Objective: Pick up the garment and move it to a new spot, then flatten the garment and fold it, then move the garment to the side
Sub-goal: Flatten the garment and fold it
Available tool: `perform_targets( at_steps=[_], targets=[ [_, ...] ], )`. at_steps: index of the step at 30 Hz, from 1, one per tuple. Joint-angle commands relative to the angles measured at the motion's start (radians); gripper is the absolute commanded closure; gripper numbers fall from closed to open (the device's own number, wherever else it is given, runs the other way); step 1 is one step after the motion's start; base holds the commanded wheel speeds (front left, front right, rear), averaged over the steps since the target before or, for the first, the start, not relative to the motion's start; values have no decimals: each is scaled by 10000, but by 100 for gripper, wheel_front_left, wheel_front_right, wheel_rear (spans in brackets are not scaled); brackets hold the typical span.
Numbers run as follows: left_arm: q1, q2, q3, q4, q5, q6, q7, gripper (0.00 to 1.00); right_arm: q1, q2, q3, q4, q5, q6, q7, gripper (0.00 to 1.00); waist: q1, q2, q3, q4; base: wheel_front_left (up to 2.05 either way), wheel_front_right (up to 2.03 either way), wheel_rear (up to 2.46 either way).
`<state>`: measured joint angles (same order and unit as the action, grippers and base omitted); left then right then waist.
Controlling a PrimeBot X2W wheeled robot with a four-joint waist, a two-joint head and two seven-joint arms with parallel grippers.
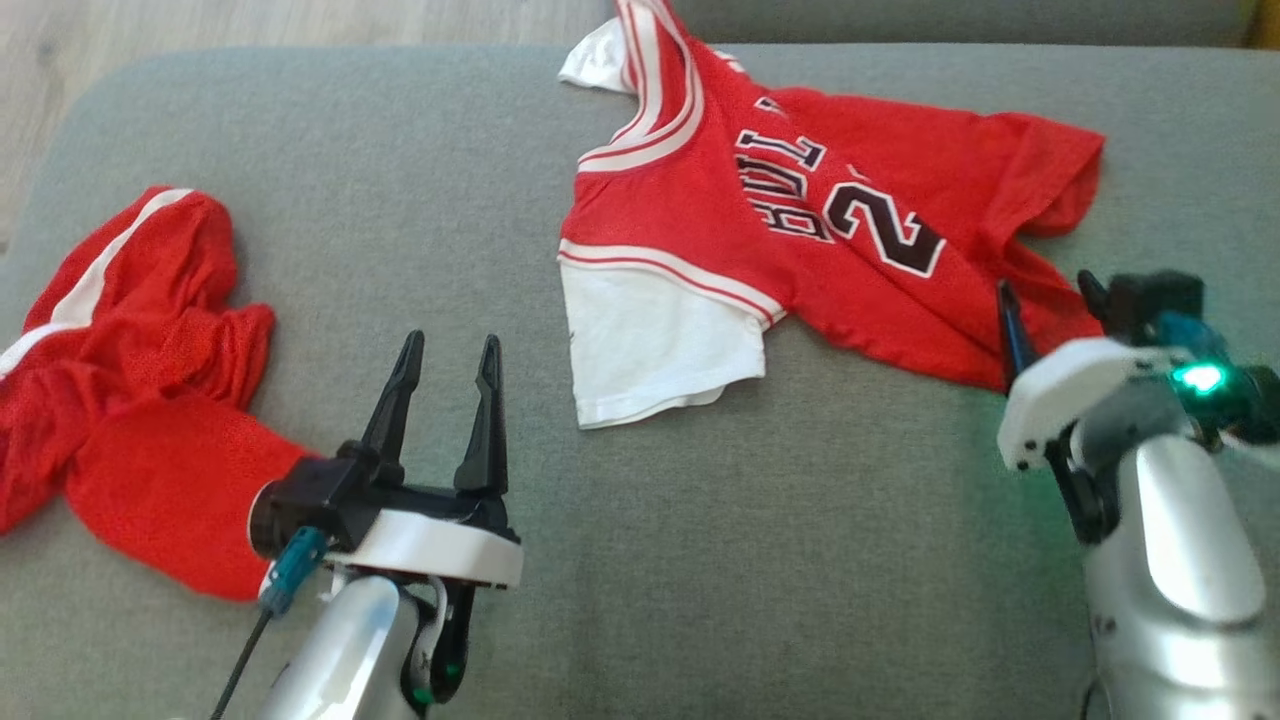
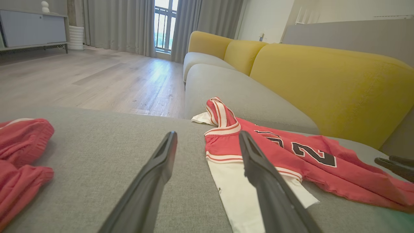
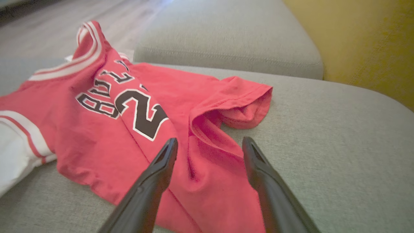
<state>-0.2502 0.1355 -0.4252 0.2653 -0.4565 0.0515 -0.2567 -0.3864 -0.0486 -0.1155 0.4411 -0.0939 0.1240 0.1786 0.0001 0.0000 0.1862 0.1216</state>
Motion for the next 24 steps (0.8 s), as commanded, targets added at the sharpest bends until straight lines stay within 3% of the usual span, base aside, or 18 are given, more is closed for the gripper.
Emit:
perform_targets(
  at_steps=[1, 7, 13, 14, 15, 24],
  targets=[
    [-506, 55, 310, -235, 106, -35, -51, 0, -413, -51, 186, -170, -156, 67, 164, 0, -1, 0, 134, 131, 0, 0, 0],
    [-682, -164, 361, -51, 165, -221, -51, 0, -1483, -488, 352, 1120, -583, 67, 1100, 0, -1, 0, 410, 473, 0, 0, 0],
    [-717, -330, 432, 92, 244, -350, -51, 0, -2123, -931, 484, 1992, -655, 67, 1021, 0, -1, 0, 563, 625, 0, 0, 0],
    [-722, -357, 426, 120, 261, -375, -51, 0, -2213, -937, 430, 2071, -619, 67, 930, 39, -1, 0, 574, 638, 0, 0, 0],
    [-729, -381, 425, 143, 276, -398, -51, 0, -2298, -927, 376, 2125, -583, 67, 809, 100, -1, 0, 587, 647, 0, 0, 0],
    [-786, -537, 485, 311, 410, -533, -51, 0, -2882, -713, 175, 2495, -88, 67, 22, 100, -1, 0, 602, 536, 0, 0, 0]
  ],
)
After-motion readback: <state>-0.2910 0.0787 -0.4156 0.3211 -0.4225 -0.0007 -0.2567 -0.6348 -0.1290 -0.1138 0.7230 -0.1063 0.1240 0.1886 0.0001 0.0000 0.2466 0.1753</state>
